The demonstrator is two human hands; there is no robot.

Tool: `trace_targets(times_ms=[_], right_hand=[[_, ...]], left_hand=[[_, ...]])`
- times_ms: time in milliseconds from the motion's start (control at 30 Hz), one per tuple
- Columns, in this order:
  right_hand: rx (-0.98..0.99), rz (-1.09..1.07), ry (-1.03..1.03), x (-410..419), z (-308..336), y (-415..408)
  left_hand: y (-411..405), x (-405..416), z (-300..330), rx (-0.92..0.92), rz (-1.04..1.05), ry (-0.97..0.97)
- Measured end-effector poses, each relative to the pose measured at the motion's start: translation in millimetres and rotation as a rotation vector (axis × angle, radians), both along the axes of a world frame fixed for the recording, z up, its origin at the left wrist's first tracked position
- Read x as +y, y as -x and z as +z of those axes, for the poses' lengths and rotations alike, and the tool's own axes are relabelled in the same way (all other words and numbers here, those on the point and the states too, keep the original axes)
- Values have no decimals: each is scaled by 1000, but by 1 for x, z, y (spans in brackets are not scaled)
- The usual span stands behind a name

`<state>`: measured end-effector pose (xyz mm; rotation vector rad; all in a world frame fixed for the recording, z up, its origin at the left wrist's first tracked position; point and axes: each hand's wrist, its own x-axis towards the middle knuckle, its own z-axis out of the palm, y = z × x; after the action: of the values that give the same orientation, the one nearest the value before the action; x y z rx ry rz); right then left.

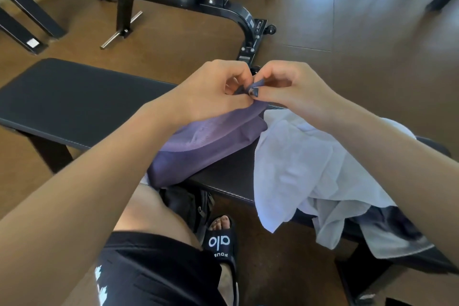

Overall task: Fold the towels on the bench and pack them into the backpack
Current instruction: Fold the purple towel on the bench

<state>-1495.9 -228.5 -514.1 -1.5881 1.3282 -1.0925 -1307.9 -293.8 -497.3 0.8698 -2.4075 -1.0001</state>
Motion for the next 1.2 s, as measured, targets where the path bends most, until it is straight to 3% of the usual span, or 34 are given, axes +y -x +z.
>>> trace_targets(times_ms=[567,767,1033,1200], right_hand=[[-42,-63,-10,2,9,4],[-60,-46,24,5,15,8],[67,-63,90,11,14,12],[140,58,24,19,21,9]], left_hand=[[-17,0,23,-282,-108,48],[-15,5,11,-173,-116,-1],[-12,5,4,-126,-91,115],[-13,3,6,-96,-70,181]])
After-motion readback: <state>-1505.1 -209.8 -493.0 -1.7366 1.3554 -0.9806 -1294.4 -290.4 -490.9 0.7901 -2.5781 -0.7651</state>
